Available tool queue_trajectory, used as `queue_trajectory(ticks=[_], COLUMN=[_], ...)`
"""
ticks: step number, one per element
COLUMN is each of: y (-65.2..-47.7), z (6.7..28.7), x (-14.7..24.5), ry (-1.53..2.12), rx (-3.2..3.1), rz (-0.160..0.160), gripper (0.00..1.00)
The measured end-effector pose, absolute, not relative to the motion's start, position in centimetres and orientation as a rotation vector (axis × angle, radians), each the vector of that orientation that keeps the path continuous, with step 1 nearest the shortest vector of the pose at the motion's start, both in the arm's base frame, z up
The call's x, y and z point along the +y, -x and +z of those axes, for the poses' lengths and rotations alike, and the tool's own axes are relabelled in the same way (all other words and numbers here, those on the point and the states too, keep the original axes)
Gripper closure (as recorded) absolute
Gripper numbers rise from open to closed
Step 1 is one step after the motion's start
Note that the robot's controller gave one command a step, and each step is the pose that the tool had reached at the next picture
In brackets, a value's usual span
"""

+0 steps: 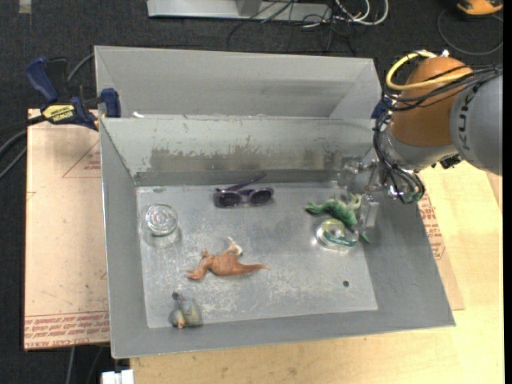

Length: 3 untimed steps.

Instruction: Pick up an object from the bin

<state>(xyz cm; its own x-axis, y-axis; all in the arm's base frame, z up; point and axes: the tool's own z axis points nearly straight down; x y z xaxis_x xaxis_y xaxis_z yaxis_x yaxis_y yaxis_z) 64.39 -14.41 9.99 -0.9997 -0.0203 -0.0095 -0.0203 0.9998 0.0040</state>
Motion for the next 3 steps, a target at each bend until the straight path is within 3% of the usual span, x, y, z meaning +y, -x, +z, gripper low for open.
queue_trajectory(ticks=[1,2,3], y=[-61.9,-64.6,-64.6], z=[7.2,7.6,7.6], x=[-14.1,-15.3,-15.3], ry=[0.605,0.085,0.085], rx=[3.068,3.125,3.125], rz=[-0.003,0.006,0.006], gripper=[0.0,1.0,1.0])
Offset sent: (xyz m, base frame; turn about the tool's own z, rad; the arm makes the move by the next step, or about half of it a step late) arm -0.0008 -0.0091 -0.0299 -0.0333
